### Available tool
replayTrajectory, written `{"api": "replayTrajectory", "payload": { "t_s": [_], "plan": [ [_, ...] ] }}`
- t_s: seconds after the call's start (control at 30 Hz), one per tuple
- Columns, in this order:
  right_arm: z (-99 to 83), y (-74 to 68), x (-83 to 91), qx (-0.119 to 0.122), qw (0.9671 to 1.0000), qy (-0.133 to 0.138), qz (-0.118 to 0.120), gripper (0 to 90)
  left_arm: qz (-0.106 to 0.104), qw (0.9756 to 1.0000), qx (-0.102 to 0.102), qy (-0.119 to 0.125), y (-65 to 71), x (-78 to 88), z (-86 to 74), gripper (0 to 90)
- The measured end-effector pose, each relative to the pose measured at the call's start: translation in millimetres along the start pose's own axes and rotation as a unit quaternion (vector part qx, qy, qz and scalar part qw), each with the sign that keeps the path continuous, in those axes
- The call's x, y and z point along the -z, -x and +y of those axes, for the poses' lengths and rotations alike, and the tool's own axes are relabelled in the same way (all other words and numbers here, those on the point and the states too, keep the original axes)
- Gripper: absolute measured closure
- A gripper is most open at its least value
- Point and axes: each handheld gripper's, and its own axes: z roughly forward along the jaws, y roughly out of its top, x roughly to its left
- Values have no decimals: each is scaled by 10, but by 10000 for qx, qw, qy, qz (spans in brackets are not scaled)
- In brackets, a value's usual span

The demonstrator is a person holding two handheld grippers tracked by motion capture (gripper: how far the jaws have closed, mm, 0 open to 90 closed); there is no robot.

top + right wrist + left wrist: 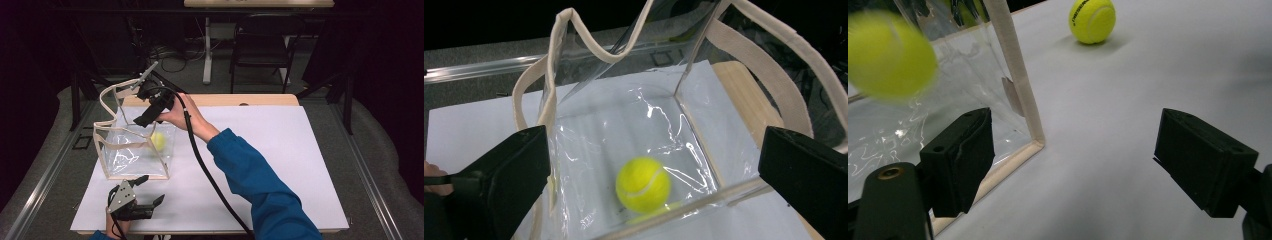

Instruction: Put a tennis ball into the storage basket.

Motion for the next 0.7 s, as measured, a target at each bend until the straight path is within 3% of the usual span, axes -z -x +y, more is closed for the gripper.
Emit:
{"api": "replayTrajectory", "payload": {
  "t_s": [0.37, 0.7],
  "plan": [
    [-315, 130, 365, -218, 9994, 255, -84, 0, 30, 10000, 10, -36, 5, -17, -1, 160],
    [-551, 130, 599, -200, 9991, 316, -204, 0, 21, 10000, -25, -30, 6, -21, 6, 160]
  ]
}}
